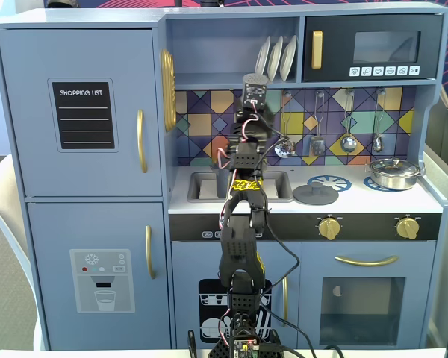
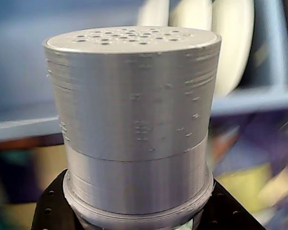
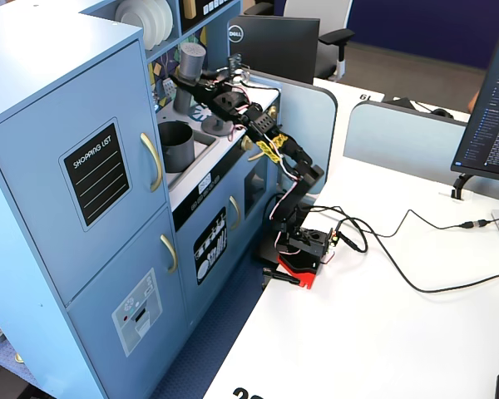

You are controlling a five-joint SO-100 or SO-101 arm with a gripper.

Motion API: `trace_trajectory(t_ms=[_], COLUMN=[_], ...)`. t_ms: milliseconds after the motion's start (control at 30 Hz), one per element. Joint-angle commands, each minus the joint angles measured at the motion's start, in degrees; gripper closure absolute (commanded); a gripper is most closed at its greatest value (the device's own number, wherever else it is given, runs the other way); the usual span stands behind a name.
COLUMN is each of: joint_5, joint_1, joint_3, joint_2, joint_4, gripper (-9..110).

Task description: Put salt in the gray recipient

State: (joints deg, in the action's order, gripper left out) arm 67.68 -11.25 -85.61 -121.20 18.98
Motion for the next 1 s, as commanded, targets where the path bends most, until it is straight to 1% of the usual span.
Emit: trace_trajectory(t_ms=[0,133,300,533,800,967], joint_5=[-23.38,-41.13,-61.00,-83.76,-101.78,-113.47], joint_1=[5.54,7.56,10.02,12.30,14.68,14.33], joint_3=[0.00,-0.18,0.09,6.42,14.24,21.09], joint_2=[-6.94,-6.15,-2.99,4.48,10.99,15.56], joint_4=[5.54,9.32,8.88,7.47,6.77,10.81], gripper=[101,101,101,101,101,101])
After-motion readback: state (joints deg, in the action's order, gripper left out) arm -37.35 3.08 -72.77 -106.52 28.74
